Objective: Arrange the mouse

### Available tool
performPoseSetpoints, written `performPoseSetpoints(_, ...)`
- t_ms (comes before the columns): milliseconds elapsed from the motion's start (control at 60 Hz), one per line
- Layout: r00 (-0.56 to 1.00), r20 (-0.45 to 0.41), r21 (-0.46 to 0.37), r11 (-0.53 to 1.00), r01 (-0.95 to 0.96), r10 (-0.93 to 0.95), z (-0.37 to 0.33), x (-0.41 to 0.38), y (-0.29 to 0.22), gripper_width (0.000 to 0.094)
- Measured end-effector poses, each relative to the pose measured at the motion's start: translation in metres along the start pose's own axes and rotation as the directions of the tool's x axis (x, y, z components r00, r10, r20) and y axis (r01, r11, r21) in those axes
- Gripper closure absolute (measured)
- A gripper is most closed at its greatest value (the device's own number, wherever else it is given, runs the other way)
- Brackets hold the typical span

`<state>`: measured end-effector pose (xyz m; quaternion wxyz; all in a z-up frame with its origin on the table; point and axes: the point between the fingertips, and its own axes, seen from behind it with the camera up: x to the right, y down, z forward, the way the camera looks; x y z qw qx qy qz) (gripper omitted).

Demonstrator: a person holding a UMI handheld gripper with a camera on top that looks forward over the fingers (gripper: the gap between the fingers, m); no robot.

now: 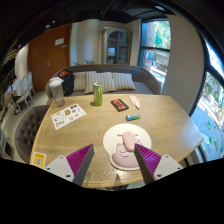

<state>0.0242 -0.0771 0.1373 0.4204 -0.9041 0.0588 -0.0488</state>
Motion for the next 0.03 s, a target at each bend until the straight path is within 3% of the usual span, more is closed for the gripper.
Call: performPoseSetpoints(33, 1.0, -0.003, 0.001, 1.0, -0.022, 0.022, -0.0117, -0.0084, 0.0008, 0.0087)
